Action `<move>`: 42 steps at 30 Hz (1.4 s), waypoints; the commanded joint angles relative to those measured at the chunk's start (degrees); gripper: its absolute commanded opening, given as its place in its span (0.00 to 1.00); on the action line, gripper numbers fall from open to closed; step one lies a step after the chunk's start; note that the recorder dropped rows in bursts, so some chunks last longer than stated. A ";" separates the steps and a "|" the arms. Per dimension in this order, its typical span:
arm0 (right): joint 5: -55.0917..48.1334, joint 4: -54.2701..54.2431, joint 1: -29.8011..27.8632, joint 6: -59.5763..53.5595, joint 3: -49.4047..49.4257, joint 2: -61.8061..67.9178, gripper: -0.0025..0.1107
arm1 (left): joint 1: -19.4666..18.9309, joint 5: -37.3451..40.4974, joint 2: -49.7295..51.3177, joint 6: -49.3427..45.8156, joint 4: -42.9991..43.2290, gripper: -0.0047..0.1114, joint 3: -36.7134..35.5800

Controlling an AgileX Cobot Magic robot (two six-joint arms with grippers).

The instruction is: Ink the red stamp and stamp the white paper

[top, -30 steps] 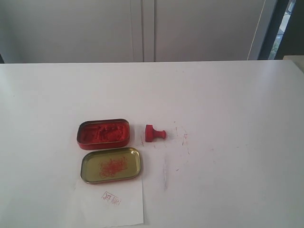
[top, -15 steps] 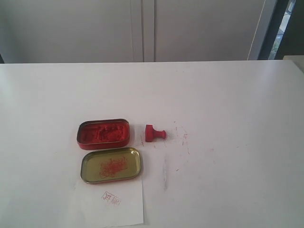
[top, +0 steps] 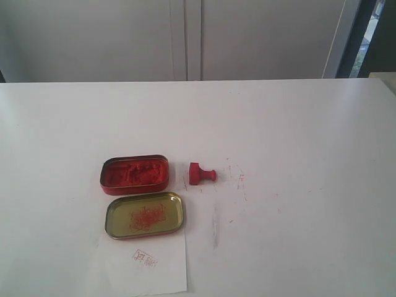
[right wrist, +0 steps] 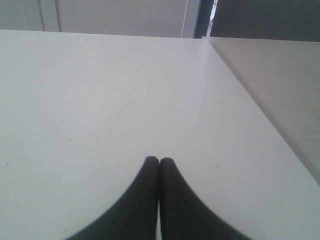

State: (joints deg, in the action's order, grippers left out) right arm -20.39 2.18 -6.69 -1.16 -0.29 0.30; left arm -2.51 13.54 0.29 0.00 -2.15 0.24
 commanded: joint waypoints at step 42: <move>0.95 -0.25 -0.23 6.21 0.29 -0.30 0.02 | -0.18 -0.15 -0.29 0.00 -0.36 0.04 -0.24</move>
State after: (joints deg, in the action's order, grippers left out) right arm -20.39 1.98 -6.69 3.08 -0.29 0.30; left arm -2.51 13.54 0.29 0.00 -2.15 0.24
